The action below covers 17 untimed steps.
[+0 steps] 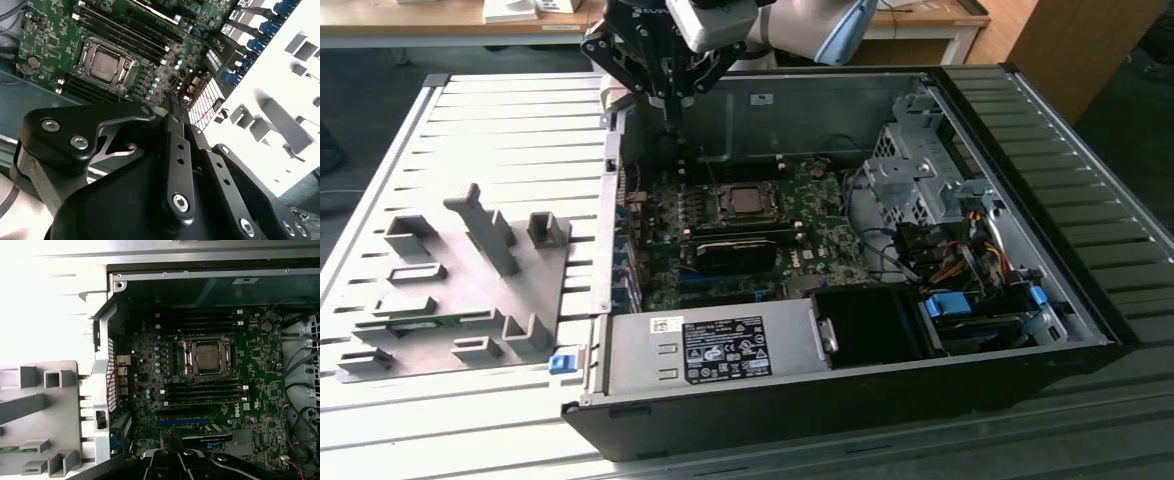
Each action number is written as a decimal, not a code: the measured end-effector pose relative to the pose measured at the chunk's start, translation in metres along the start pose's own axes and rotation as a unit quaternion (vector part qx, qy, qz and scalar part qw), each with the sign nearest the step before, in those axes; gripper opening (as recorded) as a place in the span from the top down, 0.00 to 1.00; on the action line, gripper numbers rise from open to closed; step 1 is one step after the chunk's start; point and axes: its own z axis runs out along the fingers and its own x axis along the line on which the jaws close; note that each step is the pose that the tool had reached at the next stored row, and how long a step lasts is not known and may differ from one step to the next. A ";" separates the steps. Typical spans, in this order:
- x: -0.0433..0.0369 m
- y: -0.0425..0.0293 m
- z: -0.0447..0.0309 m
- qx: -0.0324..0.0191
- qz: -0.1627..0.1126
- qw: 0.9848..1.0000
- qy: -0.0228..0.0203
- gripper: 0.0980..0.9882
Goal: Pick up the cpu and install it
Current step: 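Close the cpu cover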
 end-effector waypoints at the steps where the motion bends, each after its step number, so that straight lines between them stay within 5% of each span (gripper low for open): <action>1: 0.0000 0.0000 0.0000 0.000 0.000 1.000 0.000 0.99; 17: -0.0035 0.0032 0.0019 0.000 0.000 1.000 0.001 0.99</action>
